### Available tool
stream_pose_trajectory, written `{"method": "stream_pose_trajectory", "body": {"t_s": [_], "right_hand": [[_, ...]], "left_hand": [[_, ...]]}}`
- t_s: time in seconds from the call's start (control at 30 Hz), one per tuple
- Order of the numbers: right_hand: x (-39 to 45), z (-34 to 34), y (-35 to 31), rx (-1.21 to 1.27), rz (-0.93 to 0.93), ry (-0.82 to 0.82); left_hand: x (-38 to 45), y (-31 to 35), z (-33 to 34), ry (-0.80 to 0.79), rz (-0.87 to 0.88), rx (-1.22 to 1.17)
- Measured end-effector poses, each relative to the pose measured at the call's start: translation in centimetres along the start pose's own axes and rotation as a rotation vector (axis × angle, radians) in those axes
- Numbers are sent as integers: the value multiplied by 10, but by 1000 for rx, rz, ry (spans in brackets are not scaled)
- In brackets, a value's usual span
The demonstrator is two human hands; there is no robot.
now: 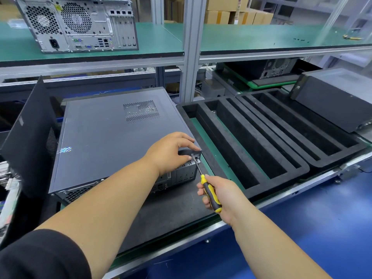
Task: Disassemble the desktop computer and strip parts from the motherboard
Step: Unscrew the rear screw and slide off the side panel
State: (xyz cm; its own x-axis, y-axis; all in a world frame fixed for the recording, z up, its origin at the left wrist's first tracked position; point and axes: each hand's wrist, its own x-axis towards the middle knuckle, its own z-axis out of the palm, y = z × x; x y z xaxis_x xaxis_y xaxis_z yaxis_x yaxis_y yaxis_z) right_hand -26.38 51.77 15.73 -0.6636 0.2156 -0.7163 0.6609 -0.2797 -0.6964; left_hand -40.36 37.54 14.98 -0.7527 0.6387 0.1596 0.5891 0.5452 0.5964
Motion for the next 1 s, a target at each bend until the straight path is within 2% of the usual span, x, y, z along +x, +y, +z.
{"method": "stream_pose_trajectory", "body": {"t_s": [0.13,0.23,0.43,0.7,0.87,1.0], "right_hand": [[1,2,5,-131,-121,35],[3,0,11,-116,-219,15],[2,0,8,80,-39,-95],[-1,1,4,-92,-55,1],[-1,0,9,-156,-215,13],[-2,1,8,6,-70,-40]], "left_hand": [[0,-1,0,2,1,0],[0,0,1,5,3,-8],[0,0,0,4,6,0],[-1,1,-1,0,2,4],[-2,2,-1,6,3,-5],[-2,3,-1,6,4,-9]]}}
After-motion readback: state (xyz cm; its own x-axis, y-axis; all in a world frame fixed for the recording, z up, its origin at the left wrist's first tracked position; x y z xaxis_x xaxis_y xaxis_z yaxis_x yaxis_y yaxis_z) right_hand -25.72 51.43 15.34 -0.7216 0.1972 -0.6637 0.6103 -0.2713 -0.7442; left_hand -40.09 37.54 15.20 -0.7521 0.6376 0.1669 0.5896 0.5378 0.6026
